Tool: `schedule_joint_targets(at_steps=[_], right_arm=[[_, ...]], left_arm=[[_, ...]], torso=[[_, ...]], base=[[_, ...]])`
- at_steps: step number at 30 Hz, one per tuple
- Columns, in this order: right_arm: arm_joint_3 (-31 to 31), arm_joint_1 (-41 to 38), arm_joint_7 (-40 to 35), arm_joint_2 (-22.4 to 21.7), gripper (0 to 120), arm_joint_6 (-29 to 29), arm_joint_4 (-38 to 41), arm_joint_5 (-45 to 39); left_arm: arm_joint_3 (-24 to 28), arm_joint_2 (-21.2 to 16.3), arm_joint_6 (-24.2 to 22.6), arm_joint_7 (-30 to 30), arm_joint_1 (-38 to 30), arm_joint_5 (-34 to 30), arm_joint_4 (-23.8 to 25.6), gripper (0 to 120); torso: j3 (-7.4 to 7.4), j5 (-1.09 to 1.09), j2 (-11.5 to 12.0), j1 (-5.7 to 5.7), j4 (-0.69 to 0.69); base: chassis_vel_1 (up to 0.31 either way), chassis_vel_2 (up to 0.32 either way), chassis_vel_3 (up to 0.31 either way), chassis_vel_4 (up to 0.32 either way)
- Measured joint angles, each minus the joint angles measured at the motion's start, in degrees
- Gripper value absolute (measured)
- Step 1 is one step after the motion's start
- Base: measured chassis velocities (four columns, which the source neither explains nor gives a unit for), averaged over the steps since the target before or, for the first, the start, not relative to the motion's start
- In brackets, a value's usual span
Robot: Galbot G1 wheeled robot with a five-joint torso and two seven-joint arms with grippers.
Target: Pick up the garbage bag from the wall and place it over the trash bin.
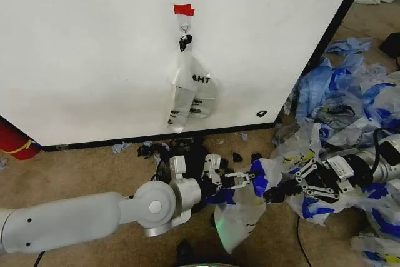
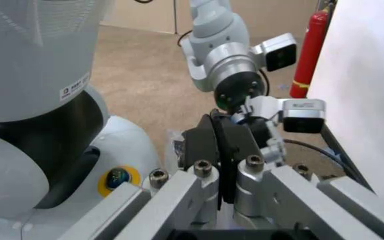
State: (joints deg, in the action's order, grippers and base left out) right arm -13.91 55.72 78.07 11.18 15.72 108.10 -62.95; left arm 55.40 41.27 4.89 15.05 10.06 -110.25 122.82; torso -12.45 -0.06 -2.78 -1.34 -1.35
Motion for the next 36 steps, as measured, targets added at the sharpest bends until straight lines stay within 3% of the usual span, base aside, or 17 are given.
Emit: schedule_joint_targets(at_steps=[32, 36], right_arm=[[0.44, -3.58, -2.94, -3.43, 0, 0.23, 1.36, -5.46], [0.45, -3.45, -3.36, -3.29, 0, 0.33, 1.30, -5.45]], left_arm=[[-0.45, 0.72, 0.41, 0.73, 1.15, 0.25, -0.04, 94], [-0.46, 0.57, 0.60, 0.76, 0.69, 0.25, 0.18, 83]], torso=[[0.00, 0.01, 0.00, 0.00, 0.00], [0.00, 0.00, 0.00, 0.00, 0.00]], base=[[0.000, 0.000, 0.000, 0.000], [0.000, 0.000, 0.000, 0.000]])
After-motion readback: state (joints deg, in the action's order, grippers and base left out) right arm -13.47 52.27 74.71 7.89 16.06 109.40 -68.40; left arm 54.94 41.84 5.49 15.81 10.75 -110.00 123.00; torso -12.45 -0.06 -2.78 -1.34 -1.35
